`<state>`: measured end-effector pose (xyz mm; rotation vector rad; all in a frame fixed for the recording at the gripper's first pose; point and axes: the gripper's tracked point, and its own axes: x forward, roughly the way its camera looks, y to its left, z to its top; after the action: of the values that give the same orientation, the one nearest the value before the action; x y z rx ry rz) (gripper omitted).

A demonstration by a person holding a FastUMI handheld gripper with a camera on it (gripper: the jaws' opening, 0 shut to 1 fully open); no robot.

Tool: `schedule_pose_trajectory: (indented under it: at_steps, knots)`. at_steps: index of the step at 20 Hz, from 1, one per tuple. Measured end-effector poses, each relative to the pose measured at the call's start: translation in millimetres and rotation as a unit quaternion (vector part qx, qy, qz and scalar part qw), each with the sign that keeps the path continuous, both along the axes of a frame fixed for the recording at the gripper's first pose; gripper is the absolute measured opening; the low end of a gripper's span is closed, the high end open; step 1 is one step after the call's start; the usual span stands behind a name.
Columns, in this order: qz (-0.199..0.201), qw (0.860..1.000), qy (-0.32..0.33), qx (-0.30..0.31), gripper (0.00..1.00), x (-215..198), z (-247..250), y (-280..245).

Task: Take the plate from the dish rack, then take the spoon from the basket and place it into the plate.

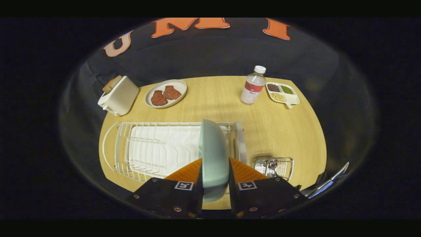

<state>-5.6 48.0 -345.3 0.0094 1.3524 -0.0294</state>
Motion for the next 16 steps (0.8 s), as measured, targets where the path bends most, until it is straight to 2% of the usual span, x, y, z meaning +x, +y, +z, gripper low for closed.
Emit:
schedule_pose_trajectory:
  at_steps: [6, 9, 16]
  knots:
    - [-0.029, 0.999, -0.003, -0.028, 0.28, 0, 13, -11]
    - [-0.042, 0.997, -0.032, -0.063, 0.27, 12, 30, -29]
    - [-0.069, 0.994, -0.066, -0.049, 0.23, 0, 62, -34]
